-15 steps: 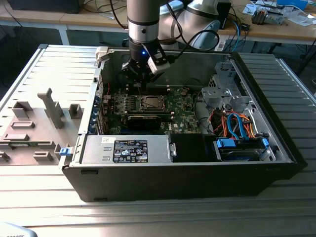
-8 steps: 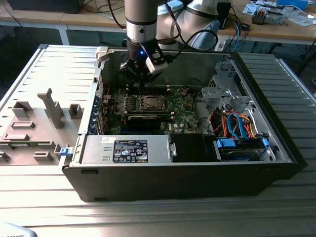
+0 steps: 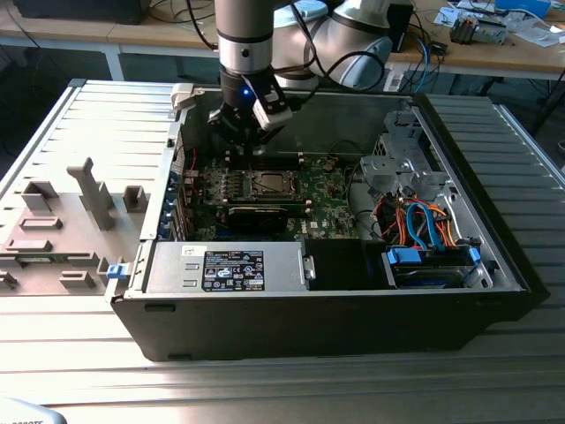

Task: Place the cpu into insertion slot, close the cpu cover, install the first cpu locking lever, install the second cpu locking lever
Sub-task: 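Install the first cpu locking lever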

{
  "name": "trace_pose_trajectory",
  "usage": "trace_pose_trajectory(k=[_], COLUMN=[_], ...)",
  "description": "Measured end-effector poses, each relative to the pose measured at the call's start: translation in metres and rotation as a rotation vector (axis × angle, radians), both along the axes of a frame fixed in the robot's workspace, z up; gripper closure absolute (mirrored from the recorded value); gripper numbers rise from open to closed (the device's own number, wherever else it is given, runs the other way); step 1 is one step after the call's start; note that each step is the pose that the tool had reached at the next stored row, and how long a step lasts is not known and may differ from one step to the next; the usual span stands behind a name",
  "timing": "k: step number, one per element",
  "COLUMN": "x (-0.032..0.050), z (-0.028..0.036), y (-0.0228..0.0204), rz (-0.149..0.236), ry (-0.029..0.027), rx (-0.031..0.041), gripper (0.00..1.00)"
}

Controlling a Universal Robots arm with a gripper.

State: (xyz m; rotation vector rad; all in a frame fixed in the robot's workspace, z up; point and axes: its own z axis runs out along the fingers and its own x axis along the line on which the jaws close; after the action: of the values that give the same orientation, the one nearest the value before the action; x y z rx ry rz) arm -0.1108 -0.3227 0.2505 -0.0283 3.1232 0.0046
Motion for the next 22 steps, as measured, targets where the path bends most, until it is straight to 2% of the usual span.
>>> trace_pose_trajectory(k=[5,11,15,18,22], x=[-0.0056,-0.0150,-0.0165,-0.0166,-0.0159], z=[0.0000,0.0000,0.0000,0.0000,0.0000], y=[0.0028,0.0086,0.0137,0.0218,0.0221], rz=[0.024,0.054,0.060,0.061,0.061], ry=[0.0000,0.0000,0.0000,0.0001,0.0001], rx=[0.0000,0.0000,0.0000,-0.0001,-0.0001], gripper=[0.89,0.89,0.89,0.89,0.89])
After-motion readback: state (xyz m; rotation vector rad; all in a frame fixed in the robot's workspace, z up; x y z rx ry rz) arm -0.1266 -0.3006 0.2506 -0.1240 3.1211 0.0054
